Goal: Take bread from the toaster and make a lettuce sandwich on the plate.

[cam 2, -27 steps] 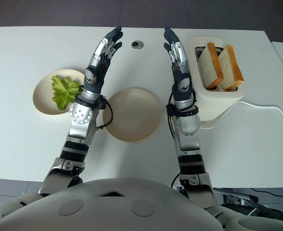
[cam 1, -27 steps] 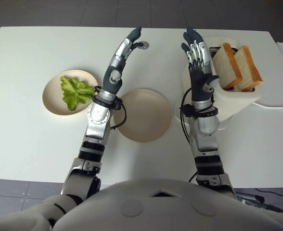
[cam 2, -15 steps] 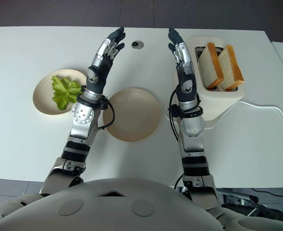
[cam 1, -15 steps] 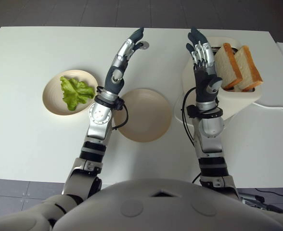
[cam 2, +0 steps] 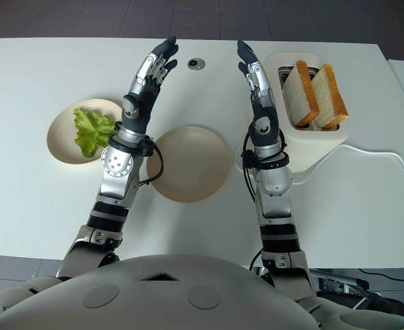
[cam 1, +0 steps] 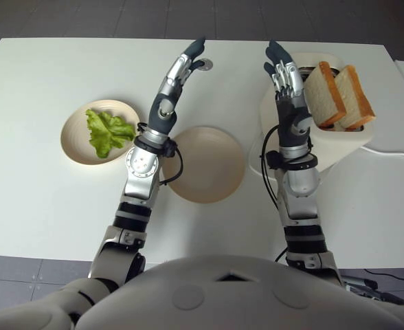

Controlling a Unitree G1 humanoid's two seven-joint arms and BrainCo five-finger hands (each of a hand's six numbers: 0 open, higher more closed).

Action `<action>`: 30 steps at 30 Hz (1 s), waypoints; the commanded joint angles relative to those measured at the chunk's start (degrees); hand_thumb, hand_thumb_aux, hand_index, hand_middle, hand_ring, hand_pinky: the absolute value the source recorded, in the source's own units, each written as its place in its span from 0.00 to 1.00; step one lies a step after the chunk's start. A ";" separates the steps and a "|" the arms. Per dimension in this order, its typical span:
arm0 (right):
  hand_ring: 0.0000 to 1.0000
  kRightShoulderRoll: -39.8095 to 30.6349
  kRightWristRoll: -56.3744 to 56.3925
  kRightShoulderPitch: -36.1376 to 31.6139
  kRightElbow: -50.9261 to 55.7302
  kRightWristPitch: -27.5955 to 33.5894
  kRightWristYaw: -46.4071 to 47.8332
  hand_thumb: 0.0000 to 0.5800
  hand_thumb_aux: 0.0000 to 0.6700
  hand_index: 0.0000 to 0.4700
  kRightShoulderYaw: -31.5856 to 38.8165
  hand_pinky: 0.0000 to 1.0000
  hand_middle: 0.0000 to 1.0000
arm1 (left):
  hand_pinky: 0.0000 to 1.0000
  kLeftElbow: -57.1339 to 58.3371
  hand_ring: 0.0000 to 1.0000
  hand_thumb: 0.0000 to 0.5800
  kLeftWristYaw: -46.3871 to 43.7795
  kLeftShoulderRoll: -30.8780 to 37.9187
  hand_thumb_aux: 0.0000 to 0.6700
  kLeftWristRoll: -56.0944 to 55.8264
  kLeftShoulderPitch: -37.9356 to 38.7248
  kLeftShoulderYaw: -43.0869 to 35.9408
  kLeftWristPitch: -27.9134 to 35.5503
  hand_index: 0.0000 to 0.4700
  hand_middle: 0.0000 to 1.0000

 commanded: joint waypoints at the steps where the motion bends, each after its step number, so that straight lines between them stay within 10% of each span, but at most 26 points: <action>1: 0.00 -0.18 -0.62 0.49 0.40 0.29 -0.14 0.00 0.00 0.00 0.60 0.00 0.00 | 0.00 -0.61 0.00 0.00 -0.30 -0.05 0.00 -0.44 0.67 -0.01 0.29 0.00 0.00; 30: 0.00 -0.38 -1.55 0.96 0.03 0.79 -0.42 0.00 0.00 0.00 1.92 0.00 0.00 | 0.00 -2.02 0.00 0.00 -0.89 0.06 0.00 -0.77 1.65 -0.27 0.86 0.00 0.00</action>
